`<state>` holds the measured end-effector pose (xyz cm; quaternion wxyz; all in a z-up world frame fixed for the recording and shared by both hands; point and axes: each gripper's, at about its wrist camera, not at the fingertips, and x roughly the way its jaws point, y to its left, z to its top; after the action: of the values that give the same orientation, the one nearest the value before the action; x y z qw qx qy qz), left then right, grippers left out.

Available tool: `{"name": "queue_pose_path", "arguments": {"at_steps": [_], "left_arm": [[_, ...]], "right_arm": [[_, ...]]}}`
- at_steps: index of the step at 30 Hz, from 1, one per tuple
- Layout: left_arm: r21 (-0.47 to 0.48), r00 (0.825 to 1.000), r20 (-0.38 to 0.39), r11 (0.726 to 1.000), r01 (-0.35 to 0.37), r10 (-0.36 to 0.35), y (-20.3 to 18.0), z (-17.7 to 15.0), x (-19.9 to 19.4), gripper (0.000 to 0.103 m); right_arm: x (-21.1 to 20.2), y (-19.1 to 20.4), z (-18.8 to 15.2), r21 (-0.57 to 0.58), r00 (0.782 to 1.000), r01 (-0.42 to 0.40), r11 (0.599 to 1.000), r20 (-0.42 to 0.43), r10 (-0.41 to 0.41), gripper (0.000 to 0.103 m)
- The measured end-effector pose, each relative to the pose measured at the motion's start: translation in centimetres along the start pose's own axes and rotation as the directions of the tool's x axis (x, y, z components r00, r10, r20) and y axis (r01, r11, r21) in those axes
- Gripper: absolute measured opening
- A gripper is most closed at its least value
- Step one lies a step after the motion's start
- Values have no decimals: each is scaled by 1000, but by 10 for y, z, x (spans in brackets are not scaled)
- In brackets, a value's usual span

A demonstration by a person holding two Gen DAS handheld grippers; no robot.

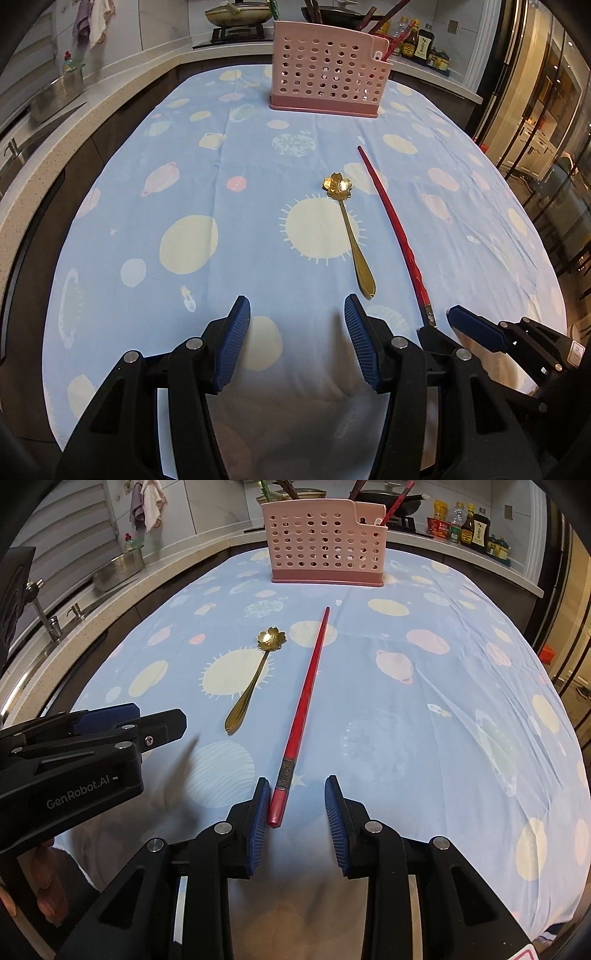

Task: Organize utensils
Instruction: 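Grasp the gold spoon with the left tool while the right tool grasps the last red chopstick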

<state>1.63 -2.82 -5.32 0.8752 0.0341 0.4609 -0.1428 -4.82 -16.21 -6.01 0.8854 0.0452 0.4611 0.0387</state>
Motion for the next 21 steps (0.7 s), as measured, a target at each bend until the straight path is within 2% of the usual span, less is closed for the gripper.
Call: {"name": "queue_pose_path", "arguments": {"at_steps": [3, 7, 9, 11, 21], "left_arm": [[0, 1000, -6, 1000, 2, -2, -1, -1, 3, 51], [3, 1000, -10, 1000, 8, -8, -3, -1, 4, 53], [1, 1000, -7, 1000, 17, -17, -5, 1, 4, 59], [2, 1000, -5, 1000, 27, -27, -9, 3, 5, 61], [17, 999, -22, 999, 47, -47, -26, 12, 29, 60]], "right_arm": [[1, -2, 1, 4, 1000, 6, 1000, 7, -6, 25], [1, -9, 2, 18, 1000, 21, 1000, 12, -21, 7], [1, -16, 1, 38, 1000, 18, 999, 15, -19, 7], [0, -19, 1, 47, 1000, 21, 999, 17, -22, 7], [-1, -29, 2, 78, 1000, 20, 997, 19, -21, 7]]}}
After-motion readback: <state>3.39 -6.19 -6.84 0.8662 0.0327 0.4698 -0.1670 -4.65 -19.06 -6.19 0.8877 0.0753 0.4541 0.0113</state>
